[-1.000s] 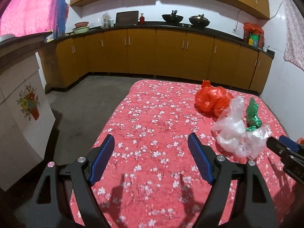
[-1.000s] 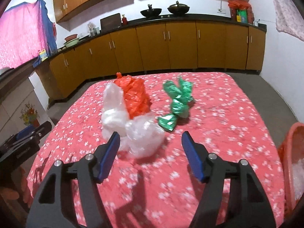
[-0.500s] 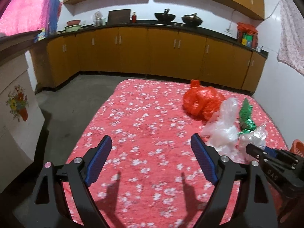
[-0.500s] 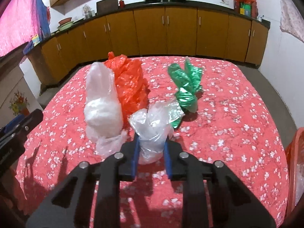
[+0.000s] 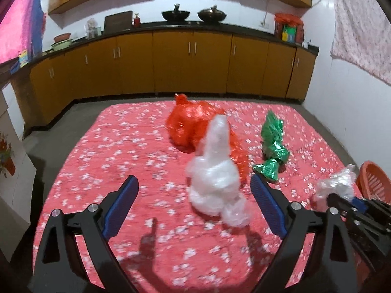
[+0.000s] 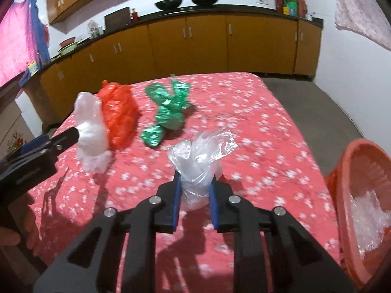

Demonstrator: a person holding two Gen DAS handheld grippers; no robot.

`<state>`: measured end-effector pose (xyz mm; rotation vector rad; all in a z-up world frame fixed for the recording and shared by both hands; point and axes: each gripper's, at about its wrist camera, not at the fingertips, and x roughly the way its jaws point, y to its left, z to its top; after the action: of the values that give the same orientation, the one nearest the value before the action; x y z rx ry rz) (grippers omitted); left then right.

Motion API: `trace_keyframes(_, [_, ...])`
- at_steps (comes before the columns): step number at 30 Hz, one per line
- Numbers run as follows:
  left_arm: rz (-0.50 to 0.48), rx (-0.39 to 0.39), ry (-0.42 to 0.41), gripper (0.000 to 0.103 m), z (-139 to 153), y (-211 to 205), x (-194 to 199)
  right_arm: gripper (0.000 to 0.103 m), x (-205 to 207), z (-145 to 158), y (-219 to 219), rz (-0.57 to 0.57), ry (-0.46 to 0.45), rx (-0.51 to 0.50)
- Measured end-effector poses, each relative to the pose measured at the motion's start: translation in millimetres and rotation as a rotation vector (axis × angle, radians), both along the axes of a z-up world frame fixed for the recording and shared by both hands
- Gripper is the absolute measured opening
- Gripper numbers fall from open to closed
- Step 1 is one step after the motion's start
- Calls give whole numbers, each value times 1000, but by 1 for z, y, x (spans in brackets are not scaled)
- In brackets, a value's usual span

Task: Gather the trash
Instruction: 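Grasp a clear bag with the right tool while the left tool grasps another clear bag, then carry both clear bags over the orange basket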

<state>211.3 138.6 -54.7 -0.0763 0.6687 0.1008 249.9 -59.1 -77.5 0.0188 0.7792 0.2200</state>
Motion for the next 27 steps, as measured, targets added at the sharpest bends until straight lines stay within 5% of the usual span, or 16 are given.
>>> trace_keyframes(6, [18, -31, 65, 86, -13, -5, 25, 21, -1, -4, -20, -29, 15, 17])
trace_keyframes(17, [26, -74, 133, 46, -27, 4, 34, 21, -5, -3, -31, -35, 12, 23])
trace_keyframes(27, [15, -44, 97, 38, -14, 8, 3, 21, -19, 10, -35, -33, -15, 19])
